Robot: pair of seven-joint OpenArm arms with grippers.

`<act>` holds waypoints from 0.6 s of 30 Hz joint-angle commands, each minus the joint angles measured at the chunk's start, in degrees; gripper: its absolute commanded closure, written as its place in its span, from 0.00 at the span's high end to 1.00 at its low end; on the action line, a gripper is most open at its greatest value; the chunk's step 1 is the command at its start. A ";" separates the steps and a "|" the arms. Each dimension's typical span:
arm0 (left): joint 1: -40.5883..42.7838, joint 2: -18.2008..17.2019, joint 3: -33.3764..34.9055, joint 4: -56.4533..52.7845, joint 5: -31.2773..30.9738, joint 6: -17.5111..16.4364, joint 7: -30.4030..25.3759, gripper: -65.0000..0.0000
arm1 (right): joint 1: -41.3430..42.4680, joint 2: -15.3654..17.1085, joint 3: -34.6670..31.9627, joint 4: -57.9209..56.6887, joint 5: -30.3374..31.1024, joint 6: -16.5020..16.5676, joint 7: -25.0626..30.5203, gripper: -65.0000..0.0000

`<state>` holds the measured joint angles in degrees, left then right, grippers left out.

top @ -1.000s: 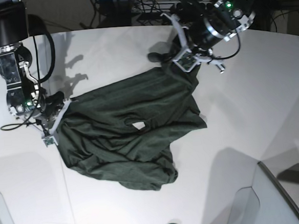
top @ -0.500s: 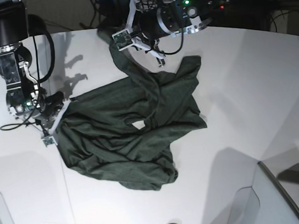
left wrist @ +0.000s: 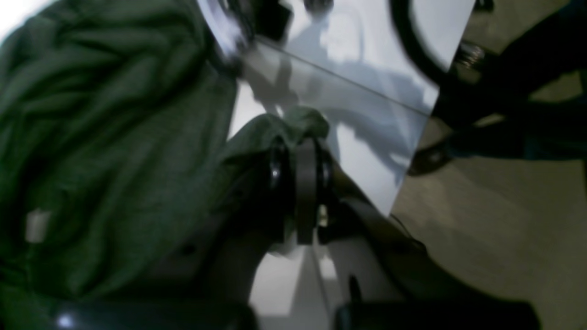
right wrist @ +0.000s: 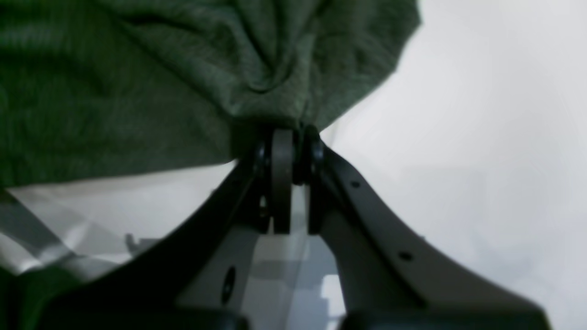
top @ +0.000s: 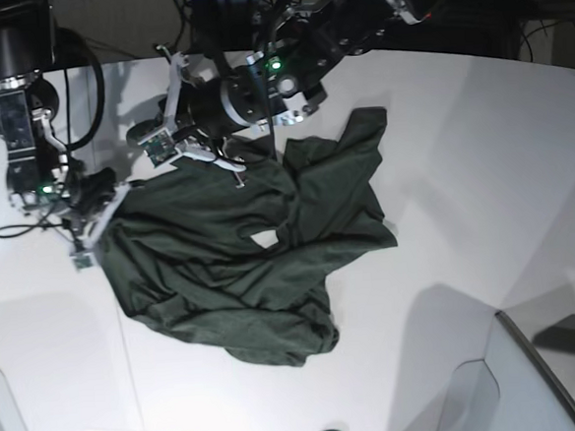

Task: Layout the t-shirt on the table in an organized manner, then fold the t-shirt properly
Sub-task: 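Grasp the shirt's middle fabric with the left gripper and pull it outward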

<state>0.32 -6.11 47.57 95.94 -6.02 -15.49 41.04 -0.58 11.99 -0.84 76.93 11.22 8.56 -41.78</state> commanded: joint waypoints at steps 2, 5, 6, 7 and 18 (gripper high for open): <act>-2.03 2.02 -0.14 -2.18 -0.53 -0.12 -1.17 0.00 | 0.36 0.89 3.26 1.36 -0.45 -0.07 0.50 0.05; -3.26 3.78 -0.23 -5.52 -0.53 -0.12 -1.17 0.00 | 0.36 1.33 3.96 1.36 -0.45 -0.07 0.50 0.05; -3.44 4.39 -0.23 -6.40 -0.53 -0.12 -1.17 0.00 | 0.36 1.42 3.96 1.36 -0.45 -0.07 0.50 0.05; -3.53 4.83 -0.23 -7.19 -0.53 -0.12 -1.17 0.00 | 0.36 1.68 3.96 1.36 -0.45 -0.07 0.50 0.05; -3.97 6.77 -1.64 -8.42 -0.53 -0.12 -1.26 0.61 | 1.59 2.12 4.05 1.71 -0.45 -0.07 0.59 0.25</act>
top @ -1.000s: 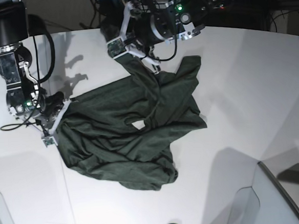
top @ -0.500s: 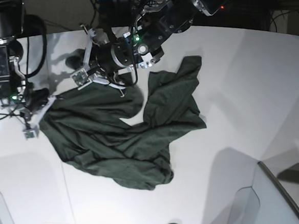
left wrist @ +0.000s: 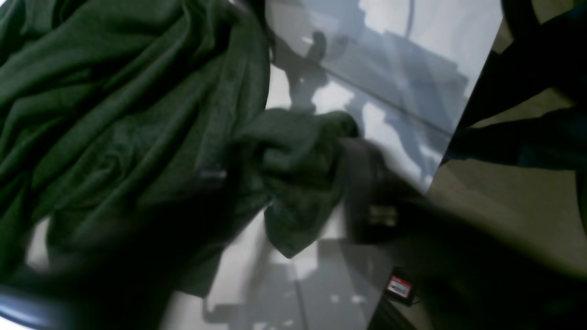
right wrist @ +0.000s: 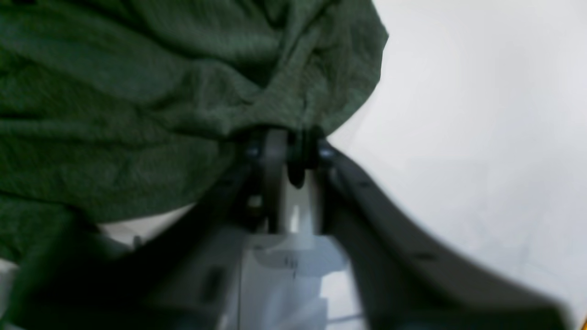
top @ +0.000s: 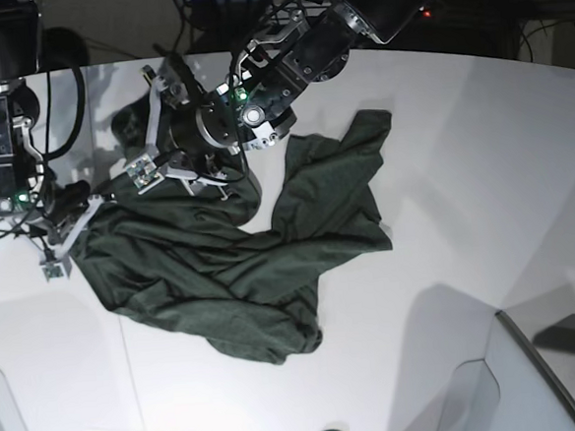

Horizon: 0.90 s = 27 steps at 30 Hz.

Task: Layout the t-shirt on the table in an organized manner, then fold the t-shirt properly
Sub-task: 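Grasp the shirt's middle fabric with the left gripper and pull it outward, then stretch the shirt between both grippers, pulling them apart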

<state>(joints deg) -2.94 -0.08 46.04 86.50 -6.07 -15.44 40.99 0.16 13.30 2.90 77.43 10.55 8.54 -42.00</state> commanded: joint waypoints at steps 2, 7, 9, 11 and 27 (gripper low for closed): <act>-0.88 0.21 -0.11 1.11 -0.48 -0.16 -1.21 0.78 | 0.85 0.81 0.40 2.44 0.22 -0.05 1.08 0.44; -0.62 -1.81 -0.90 5.59 -0.48 -0.16 -1.21 0.97 | 0.23 0.46 3.83 6.22 0.22 -0.05 2.66 0.64; -0.09 -3.31 -2.92 9.46 -0.48 -0.16 -1.04 0.96 | -0.30 0.37 4.97 7.98 0.22 -0.05 2.57 0.61; 1.75 -5.59 -5.73 13.15 -0.48 -0.16 -0.95 0.96 | -1.70 0.37 4.71 10.44 0.22 -0.05 2.66 0.60; 12.21 -10.17 -35.18 7.26 0.75 -0.16 -7.01 0.00 | -2.23 -3.59 -8.21 4.29 0.31 9.00 4.15 0.01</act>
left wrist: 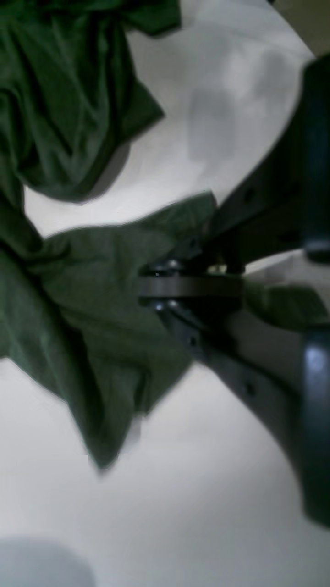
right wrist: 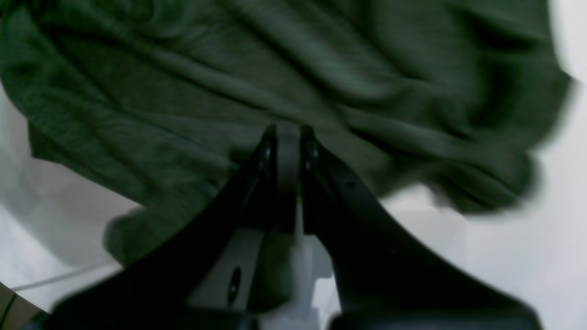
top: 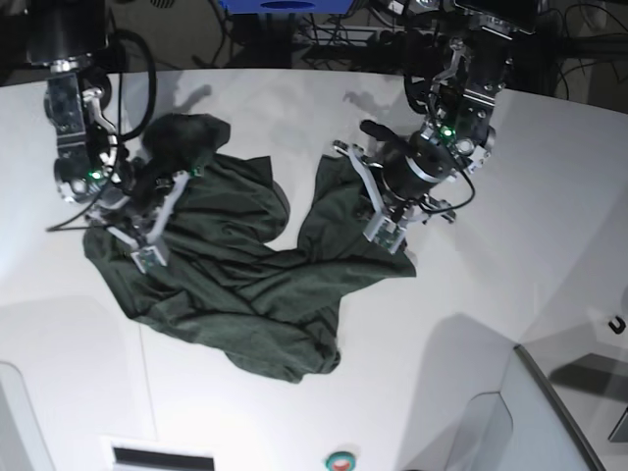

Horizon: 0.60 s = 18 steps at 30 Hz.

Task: Layout the t-shirt on the table in an organized manner, then fold the t-shirt properly
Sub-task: 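Stretch the shirt between both grippers, pulling them apart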

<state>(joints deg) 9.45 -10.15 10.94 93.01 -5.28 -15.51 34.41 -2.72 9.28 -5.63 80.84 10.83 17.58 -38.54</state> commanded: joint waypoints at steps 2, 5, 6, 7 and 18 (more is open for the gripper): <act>-0.44 0.97 0.09 -5.14 3.56 -0.10 -3.69 0.00 | 1.45 -0.53 -0.31 -2.73 0.03 -0.05 2.37 0.01; -0.44 3.34 -0.52 -12.35 11.21 -0.10 -7.12 0.00 | 1.71 -0.71 -0.31 -5.98 -0.06 -0.05 3.34 0.01; -0.44 3.43 -0.61 -14.11 13.85 -0.10 -7.82 0.00 | 1.62 -0.62 -0.31 -6.51 -0.06 -0.05 3.34 0.01; -0.44 3.52 -0.61 -15.96 16.22 -0.10 -8.44 0.00 | 1.53 -0.53 0.13 -7.12 -0.06 -0.05 3.34 0.01; 0.35 -1.94 -9.84 -21.32 22.38 -0.18 -9.40 0.00 | 1.18 5.62 6.90 -9.50 -0.06 0.13 3.42 0.01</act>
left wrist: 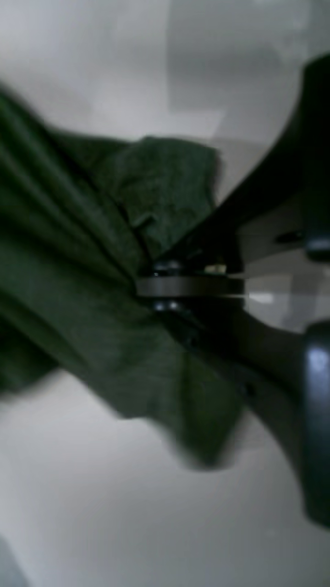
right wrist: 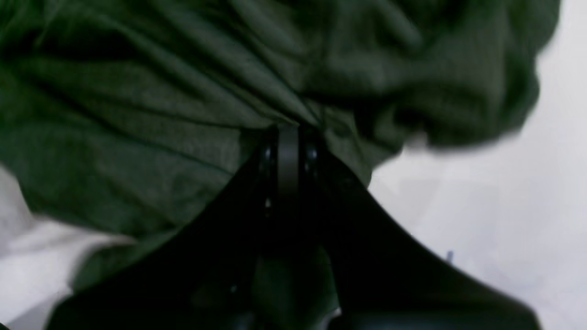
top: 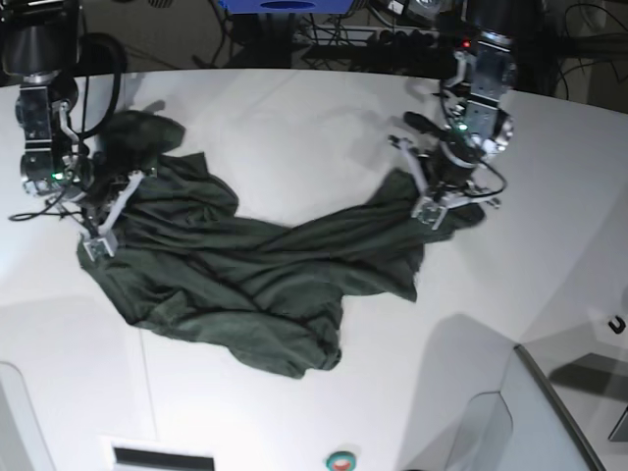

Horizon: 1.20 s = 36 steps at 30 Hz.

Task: Layout the t-shirt on the table in an organized manner, then fold the t-shirt properly
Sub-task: 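Stretch the shirt between both grippers, pulling them apart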

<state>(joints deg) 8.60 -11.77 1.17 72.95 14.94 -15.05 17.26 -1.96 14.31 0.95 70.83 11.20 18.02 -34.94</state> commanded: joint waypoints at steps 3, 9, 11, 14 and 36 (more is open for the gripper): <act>1.20 -2.87 -0.42 -1.26 2.16 -0.64 7.75 0.00 | 0.86 1.83 1.03 0.43 -0.43 -0.31 -0.18 0.01; 1.11 -5.42 -0.51 0.68 1.98 -0.64 7.84 0.00 | 0.77 2.97 1.03 1.13 -0.52 -0.57 -0.36 0.01; 1.29 -5.07 -0.51 4.02 1.98 -0.64 8.19 0.00 | 0.51 2.97 1.03 2.01 -0.52 -0.48 -0.36 0.00; 2.87 -4.89 -0.51 10.00 1.98 -0.64 8.46 0.00 | -0.46 2.71 1.03 4.82 -0.52 -0.48 -0.62 0.00; 16.06 -3.04 -29.43 28.81 -33.01 -12.07 21.38 0.22 | 5.52 -3.36 24.15 -5.20 19.35 13.76 -4.58 0.70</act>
<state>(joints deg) 24.67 -14.50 -28.34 100.71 -17.43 -26.94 39.57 2.81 10.15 24.93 64.38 29.69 31.11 -40.53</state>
